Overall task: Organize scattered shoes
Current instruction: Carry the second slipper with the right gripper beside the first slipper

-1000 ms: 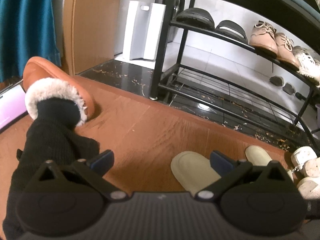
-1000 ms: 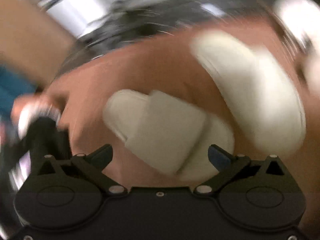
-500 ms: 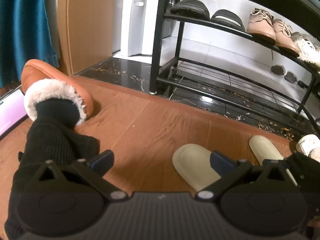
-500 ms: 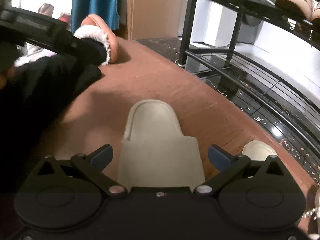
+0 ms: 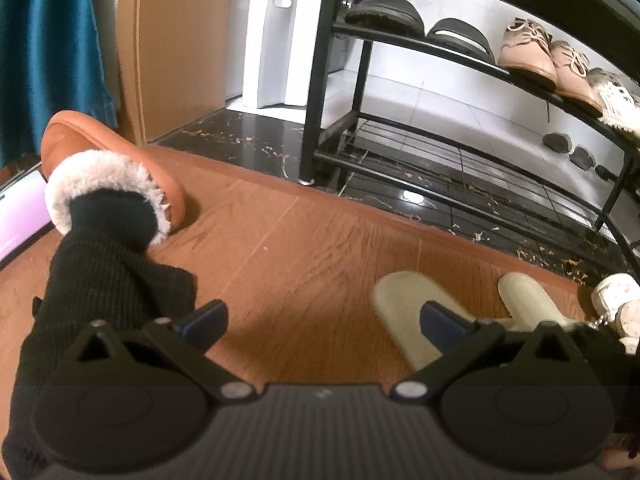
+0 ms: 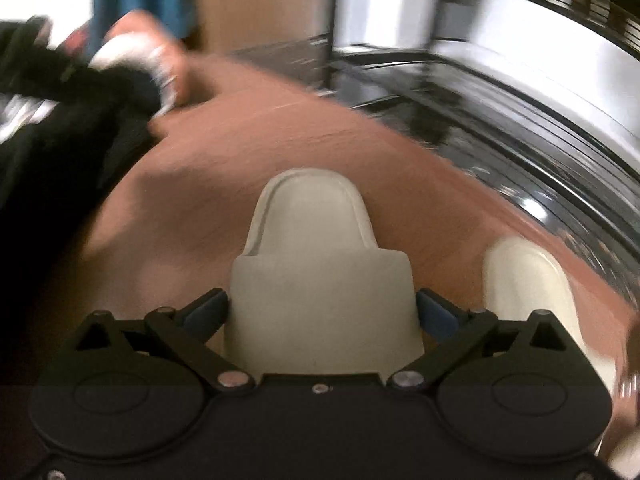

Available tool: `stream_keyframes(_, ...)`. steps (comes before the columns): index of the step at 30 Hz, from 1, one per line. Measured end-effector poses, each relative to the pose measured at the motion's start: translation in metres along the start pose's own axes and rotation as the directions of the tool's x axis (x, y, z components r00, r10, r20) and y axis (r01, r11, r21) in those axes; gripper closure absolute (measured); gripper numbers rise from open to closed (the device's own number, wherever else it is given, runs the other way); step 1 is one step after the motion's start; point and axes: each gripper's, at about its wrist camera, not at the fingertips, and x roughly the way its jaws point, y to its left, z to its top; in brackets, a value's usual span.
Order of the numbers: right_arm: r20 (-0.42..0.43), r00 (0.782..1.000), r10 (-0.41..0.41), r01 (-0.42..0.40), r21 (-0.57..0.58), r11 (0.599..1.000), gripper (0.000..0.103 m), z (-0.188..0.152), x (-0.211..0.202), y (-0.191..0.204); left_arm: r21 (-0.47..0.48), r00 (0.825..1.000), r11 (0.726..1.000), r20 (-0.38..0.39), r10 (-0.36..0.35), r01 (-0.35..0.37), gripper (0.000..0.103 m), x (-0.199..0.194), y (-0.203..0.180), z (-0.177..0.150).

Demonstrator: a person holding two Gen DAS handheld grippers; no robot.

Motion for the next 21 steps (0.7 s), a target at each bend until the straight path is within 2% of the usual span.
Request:
stream_keyframes(2, 0.012, 0.995, -0.096, 0.094, 0.107, 0.990, 0.003, -0.001, -0.006, 0.000, 0.001, 1.000, 1.000, 0.002, -0.002, 0.002, 0.001, 0.000, 0.000, 0.000)
stream_keyframes(5, -0.008, 0.972, -0.233, 0.230, 0.203, 0.952, 0.003, -0.004, -0.014, 0.010, 0.006, 1.000, 1.000, 0.002, -0.003, 0.003, 0.001, 0.000, -0.002, 0.000)
stream_keyframes(10, -0.080, 0.925, -0.371, 0.374, 0.356, 0.856, 0.003, -0.005, -0.006, 0.024, 0.022, 1.000, 1.000, 0.000, 0.003, -0.003, 0.001, 0.000, -0.003, -0.001)
stream_keyframes(12, -0.107, 0.915, -0.388, 0.399, 0.376, 0.837, 0.002, -0.007, 0.001, 0.026, 0.025, 1.000, 1.000, -0.006, 0.002, -0.001, 0.001, 0.002, -0.003, -0.002)
stream_keyframes(16, -0.145, 0.919, -0.366, 0.393, 0.395, 0.830, 0.000, -0.014, 0.009, 0.021, 0.019, 0.999, 1.000, -0.029, -0.015, 0.016, 0.001, 0.009, -0.004, -0.001)
stream_keyframes(18, -0.146, 0.934, -0.327, 0.358, 0.378, 0.854, 0.000, -0.018, 0.005, 0.018, 0.027, 0.998, 0.999, -0.047, -0.032, 0.033, 0.001, 0.015, -0.006, -0.001)
stream_keyframes(21, -0.081, 0.959, -0.273, 0.284, 0.358, 0.890, 0.000, -0.022, -0.016, 0.013, 0.059, 0.997, 0.997, -0.065, -0.049, 0.053, 0.001, 0.022, -0.013, -0.002)
